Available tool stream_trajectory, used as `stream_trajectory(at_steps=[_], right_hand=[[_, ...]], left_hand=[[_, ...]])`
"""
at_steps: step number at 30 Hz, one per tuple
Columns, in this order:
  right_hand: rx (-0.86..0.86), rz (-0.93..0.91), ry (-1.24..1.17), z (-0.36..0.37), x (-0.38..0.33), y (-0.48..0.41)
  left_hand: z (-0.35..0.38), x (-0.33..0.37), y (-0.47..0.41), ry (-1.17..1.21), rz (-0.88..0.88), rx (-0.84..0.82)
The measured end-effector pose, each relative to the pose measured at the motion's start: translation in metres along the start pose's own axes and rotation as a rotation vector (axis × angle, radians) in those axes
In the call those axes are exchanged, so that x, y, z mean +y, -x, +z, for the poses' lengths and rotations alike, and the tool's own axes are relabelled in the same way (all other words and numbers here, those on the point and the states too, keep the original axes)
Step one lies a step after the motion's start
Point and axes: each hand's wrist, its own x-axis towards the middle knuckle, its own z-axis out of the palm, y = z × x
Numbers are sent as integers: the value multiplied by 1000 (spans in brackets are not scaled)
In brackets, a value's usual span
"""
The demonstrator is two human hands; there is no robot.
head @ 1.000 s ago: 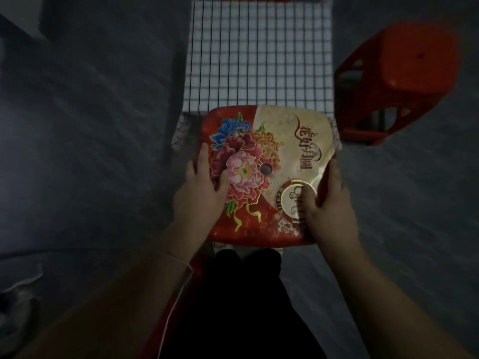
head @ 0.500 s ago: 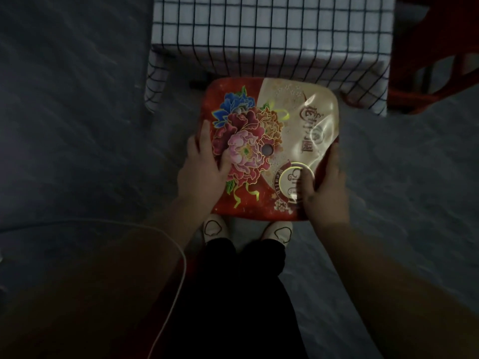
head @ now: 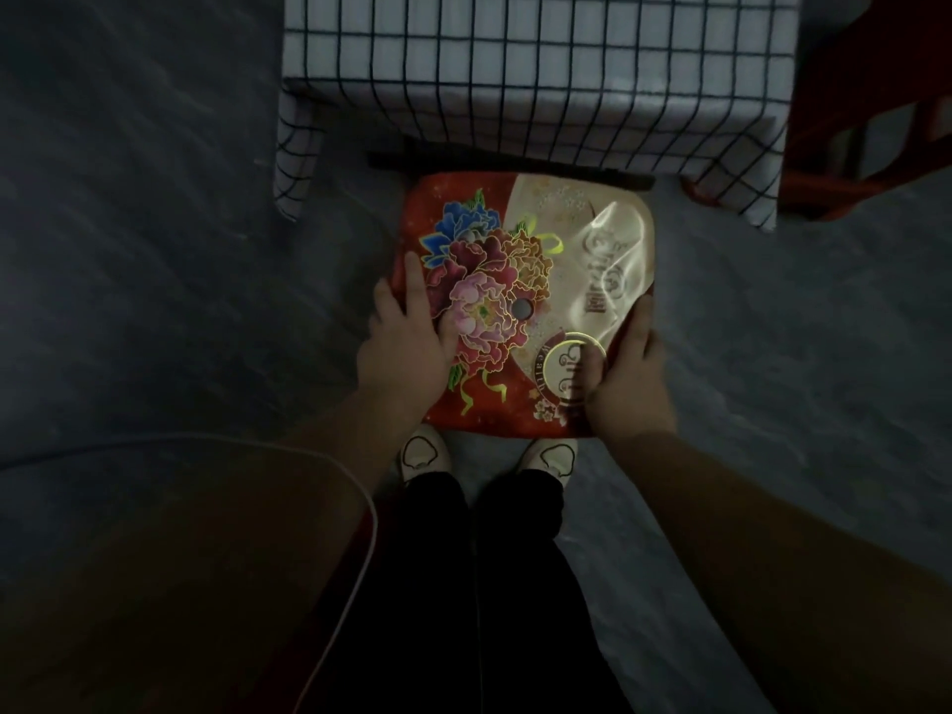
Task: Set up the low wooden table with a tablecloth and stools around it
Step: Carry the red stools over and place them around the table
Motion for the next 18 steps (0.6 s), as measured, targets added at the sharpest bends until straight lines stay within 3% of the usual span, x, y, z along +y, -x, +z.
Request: stream_trajectory(at_steps=[4,7,10,18], right_hand=[[-132,111,157,-28,-31,5],[-133,76,223,-61,-68,23],[-142,9,308,-106,-112,56],[2,-163,265,-232,-208,188]], left_hand=[[-35,11,6,-51,-52,-148],[-80,19,25,-26,-6,-212],[-138,30,58,19,49,-205],[-305,55,159,-26,178,-112]])
